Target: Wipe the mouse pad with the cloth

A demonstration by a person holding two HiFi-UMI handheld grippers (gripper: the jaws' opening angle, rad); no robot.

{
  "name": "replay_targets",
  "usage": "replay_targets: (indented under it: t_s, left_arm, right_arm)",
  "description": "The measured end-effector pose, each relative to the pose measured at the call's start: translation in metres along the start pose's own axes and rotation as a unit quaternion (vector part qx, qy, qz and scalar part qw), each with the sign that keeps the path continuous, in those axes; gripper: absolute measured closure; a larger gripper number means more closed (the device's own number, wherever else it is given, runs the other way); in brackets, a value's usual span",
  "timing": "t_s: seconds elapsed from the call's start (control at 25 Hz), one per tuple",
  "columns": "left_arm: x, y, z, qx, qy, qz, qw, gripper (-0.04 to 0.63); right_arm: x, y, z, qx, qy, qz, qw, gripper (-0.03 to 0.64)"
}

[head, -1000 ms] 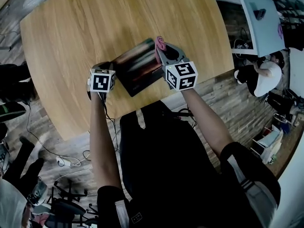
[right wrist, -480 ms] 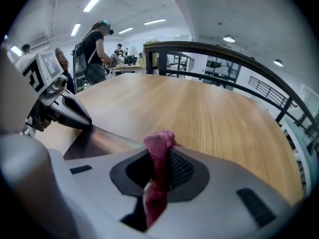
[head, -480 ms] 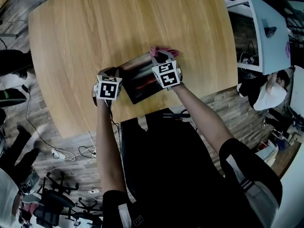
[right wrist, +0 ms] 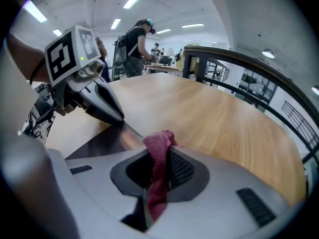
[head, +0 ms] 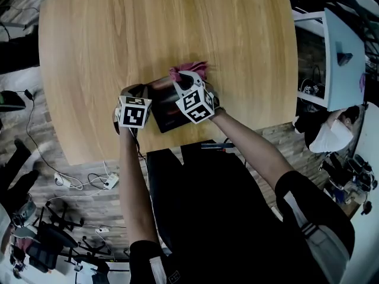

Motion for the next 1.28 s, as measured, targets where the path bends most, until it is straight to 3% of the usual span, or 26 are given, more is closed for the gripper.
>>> replay_targets:
  t_s: [0.2,0.56,1.28]
  left_arm:
    - [0.002,0.005,-0.001,-0.002,-0.006,0.007,1.0,0.545]
    - [0.002,0.006,-0.004,-0.007,-0.012,0.018,0.9997,0.545]
    - [0.003,0.008,-0.006,-0.018,-0.042,0.011,0.9989,0.545]
  right_arm:
    - [0.01,0.019,0.009,-0.074,-0.001,0.043,0.996,0.551]
    - [0.003,0.045,-0.003,-0.156,0.001,0.087,0.984,0.551]
    - [-0.054,0.092,-0.075,-0.126,0.005,0.084,0.988,0.551]
Point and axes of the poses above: the fingertips, and each gripper's own axes: x forward along the fingers, y to its left, z out of its top, the point moved 10 cm from there along -x, backward along the fingers, and after that the axes turned 3 degrees about x, right-handed, at the moved point
